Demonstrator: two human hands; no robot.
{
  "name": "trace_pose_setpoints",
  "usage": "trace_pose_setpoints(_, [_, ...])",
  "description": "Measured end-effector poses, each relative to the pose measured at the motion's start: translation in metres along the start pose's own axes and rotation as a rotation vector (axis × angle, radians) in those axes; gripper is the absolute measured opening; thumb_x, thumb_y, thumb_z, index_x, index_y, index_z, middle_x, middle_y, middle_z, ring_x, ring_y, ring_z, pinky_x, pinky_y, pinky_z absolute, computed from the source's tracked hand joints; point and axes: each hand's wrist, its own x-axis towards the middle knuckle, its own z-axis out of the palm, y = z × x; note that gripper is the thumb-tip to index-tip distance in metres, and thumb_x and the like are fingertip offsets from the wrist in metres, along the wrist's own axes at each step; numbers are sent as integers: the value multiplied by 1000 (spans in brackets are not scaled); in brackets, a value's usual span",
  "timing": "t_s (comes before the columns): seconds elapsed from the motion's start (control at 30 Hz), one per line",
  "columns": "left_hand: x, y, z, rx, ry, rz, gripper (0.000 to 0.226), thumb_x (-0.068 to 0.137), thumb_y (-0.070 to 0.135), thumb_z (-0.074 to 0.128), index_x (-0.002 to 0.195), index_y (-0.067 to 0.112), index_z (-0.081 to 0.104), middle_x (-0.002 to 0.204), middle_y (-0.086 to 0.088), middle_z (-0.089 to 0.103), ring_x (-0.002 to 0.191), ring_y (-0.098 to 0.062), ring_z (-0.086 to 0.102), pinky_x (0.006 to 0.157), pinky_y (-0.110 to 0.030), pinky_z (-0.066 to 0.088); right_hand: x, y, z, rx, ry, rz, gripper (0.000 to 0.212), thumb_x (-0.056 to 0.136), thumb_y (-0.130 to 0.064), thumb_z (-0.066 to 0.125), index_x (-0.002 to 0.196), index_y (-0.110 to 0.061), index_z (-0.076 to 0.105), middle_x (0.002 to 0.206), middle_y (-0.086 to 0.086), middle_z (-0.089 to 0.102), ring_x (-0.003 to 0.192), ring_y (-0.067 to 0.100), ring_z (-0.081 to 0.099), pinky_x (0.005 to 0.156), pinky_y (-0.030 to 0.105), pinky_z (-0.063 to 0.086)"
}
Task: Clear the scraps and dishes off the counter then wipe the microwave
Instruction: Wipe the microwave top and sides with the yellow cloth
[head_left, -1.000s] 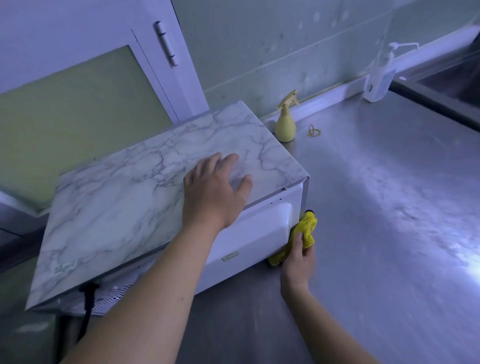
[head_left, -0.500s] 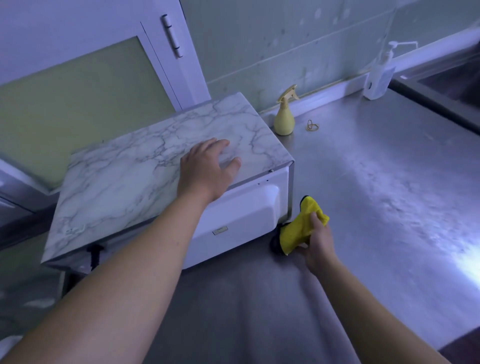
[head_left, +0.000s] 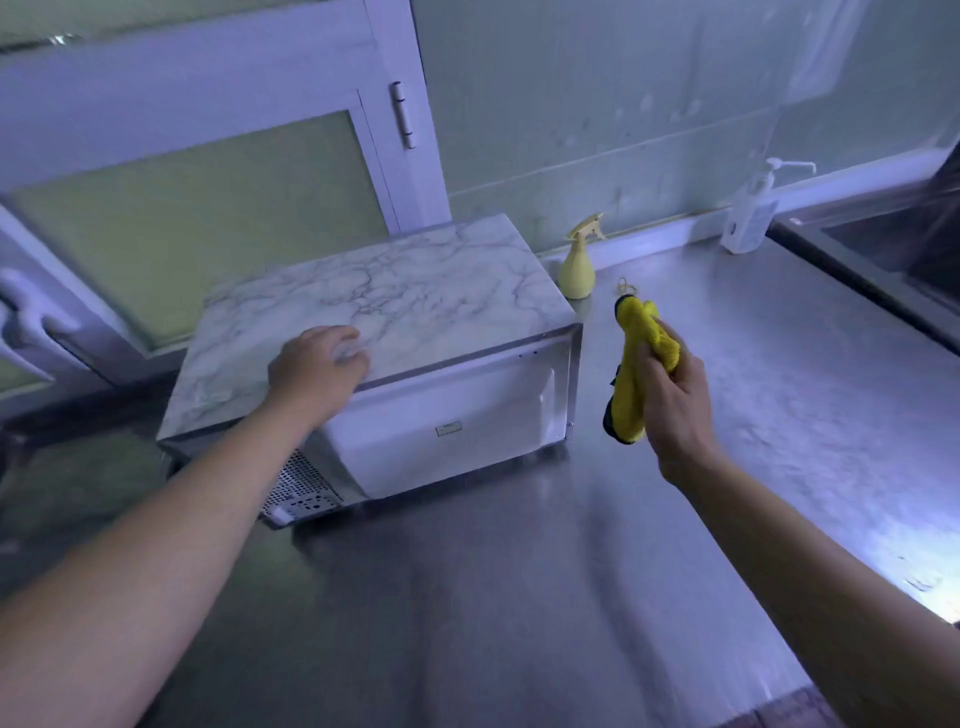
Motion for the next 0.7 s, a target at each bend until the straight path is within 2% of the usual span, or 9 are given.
trace_pose_setpoints(0.07, [-6,-29,-19,64,-19,-62,49,89,44,58,136,30,57,149,-1,49,133,-29,47,109,-42,39,7,-3,19,-21,-21,-75,17,94,-37,53,105,-41,66,77,-9,55,70,10,50,65,28,45])
trace_pose_setpoints(0.1, [-10,-43,-28,91,-37,-82,54,86,49,55,137,30,56,150,-2,47,134,-30,46,109,-43,39,8,-1,30,-41,-28,-90,21,96,-36,54,108,-48,65,83,-16,61,75,4,55,72,23,49])
trace_pose_setpoints(0.13, [-12,-55,-36,118,-59,-99,61,82,54,52,138,30,55,151,-3,46,136,-30,44,110,-44,38,9,5,42,-72,-25,-84,27,97,-34,54,118,-50,64,97,-16,66,87,1,60,84,20,49])
trace_pose_setpoints(0.17, [-14,-67,-42,143,-74,-117,65,80,57,49,140,30,53,152,-4,44,137,-31,42,110,-45,37,8,12,55,-110,1,-63,35,99,-32,54,130,-46,60,112,-8,64,100,4,59,94,22,46])
trace_pose_setpoints(0.2, [-13,-77,-48,167,-83,-132,68,80,60,48,142,30,51,154,-5,42,139,-31,40,111,-45,35,6,19,66,-150,53,-24,42,99,-31,53,140,-41,54,121,-1,57,107,6,56,97,22,41])
trace_pose_setpoints(0.3, [-3,-101,-58,251,-125,-135,71,87,68,52,149,35,39,161,-5,31,145,-33,30,115,-49,28,-7,29,97,-183,194,35,51,99,-28,53,149,-35,46,131,5,48,118,14,52,95,19,32])
trace_pose_setpoints(0.43, [15,-116,-61,382,-216,-46,86,75,84,34,153,48,23,167,3,10,152,-27,10,119,-51,12,-12,29,118,-146,326,49,49,98,-26,54,147,-33,48,132,5,48,124,21,51,94,20,32])
trace_pose_setpoints(0.6, [31,-122,-47,350,-188,160,68,89,71,25,153,48,19,167,2,8,153,-26,7,122,-51,7,-9,30,127,-190,444,39,44,98,-27,56,142,-30,56,130,7,53,118,21,54,86,14,29])
trace_pose_setpoints(0.7, [31,-123,-36,382,-143,238,66,91,67,10,154,48,13,167,2,7,153,-26,8,121,-51,5,-9,30,135,-182,512,33,34,95,-34,54,127,-30,64,121,3,60,113,19,55,94,24,37])
